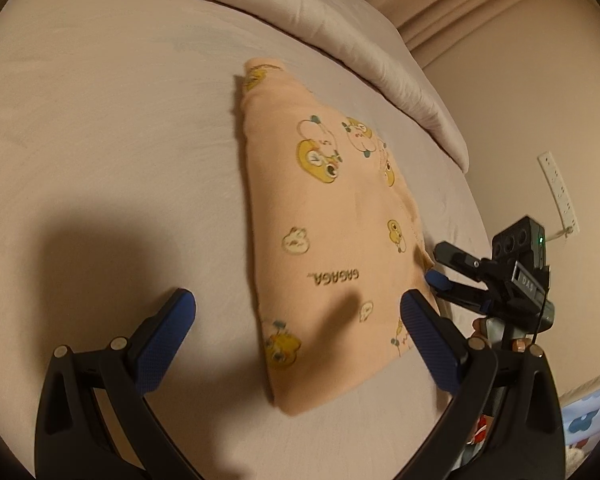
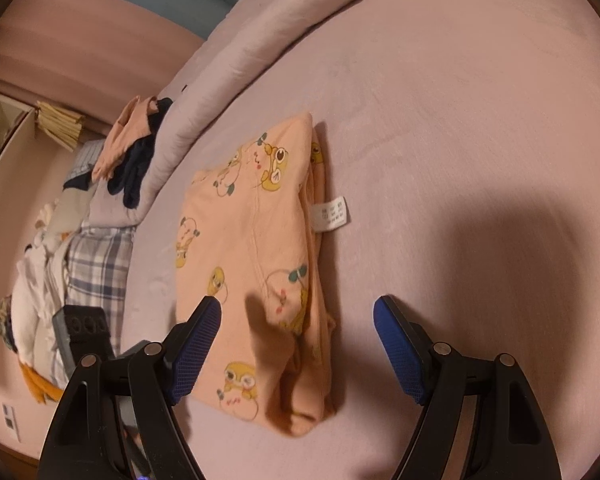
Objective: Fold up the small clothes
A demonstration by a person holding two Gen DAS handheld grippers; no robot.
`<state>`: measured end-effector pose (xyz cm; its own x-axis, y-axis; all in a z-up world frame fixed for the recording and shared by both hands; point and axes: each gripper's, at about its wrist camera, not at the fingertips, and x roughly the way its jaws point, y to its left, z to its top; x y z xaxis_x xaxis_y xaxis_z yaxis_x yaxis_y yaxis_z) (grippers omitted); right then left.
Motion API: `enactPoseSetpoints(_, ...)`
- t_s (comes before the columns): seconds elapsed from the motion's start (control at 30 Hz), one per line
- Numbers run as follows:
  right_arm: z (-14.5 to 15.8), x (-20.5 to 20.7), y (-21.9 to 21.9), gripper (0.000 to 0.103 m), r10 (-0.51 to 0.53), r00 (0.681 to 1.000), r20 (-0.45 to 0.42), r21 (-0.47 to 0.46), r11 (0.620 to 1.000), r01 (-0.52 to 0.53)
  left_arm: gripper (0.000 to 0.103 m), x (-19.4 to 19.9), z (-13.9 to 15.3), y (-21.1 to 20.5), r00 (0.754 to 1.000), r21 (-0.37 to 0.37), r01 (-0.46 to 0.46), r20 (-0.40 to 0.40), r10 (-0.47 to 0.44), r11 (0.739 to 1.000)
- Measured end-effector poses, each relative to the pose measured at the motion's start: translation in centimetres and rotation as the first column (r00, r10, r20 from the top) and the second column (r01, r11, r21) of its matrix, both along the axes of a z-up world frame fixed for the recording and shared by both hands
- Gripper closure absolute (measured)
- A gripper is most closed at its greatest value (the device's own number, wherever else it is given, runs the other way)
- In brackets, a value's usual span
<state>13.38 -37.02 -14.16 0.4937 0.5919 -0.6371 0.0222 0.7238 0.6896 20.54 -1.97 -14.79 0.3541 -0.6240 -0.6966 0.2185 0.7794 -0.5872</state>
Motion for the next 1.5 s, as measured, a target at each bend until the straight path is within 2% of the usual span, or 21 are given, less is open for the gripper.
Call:
enactPoseSetpoints(0.2, -0.1, 1.2, 0.4, 0.024, 0.026, 1.000, 0.002, 0.030, 0.999, -0.026, 0.001, 0.8, -0.1, -1.4, 0.999, 0.033, 0.038, 0.020, -0.039, 0.999)
enactPoseSetpoints(0.53, 0.0, 2.7, 2.6, 0.024, 0.105, 0.994, 0.022, -0.003, 0.994, -0.105, 0.001, 2.0, -0.4, -3.6, 0.995, 0.091, 0.080, 0.054, -0.085, 0.993)
enactPoseSetpoints(0.67, 0.0, 3.2, 3.0, 0.024, 0.122, 0.992, 0.033, -0.021, 0.992, -0.121, 0.001, 2.6, -0.5, -3.9, 0.994, 0.090, 0.087, 0.059, -0.093, 0.992)
enactPoseSetpoints(1.07, -0.1, 4.1, 3.3, 0.024, 0.128, 0.990, 0.057, 0.007, 0.992, -0.128, 0.002, 3.5, -0.8, -4.7, 0.992, 0.075, 0.096, 0.071, -0.101, 0.993)
enactPoseSetpoints(1.2, -0.2, 4.2, 3.4, 0.031, 0.127, 0.990, 0.063, -0.011, 0.992, -0.127, 0.002, 3.4, -0.8, -4.3, 0.993, 0.061, 0.091, 0.071, -0.095, 0.994)
enactPoseSetpoints(1.37, -0.3, 4.2, 3.1, 0.041, 0.125, 0.990, 0.061, -0.015, 0.992, -0.124, 0.012, 3.6, -0.8, -4.2, 0.996, 0.068, 0.057, 0.071, -0.062, 0.996)
enactPoseSetpoints(1.5, -0.5, 4.2, 2.9, 0.049, 0.121, 0.991, 0.059, -0.009, 0.993, -0.120, 0.029, 3.8, -0.9, -3.8, 0.998, 0.071, 0.030, 0.062, -0.034, 0.997)
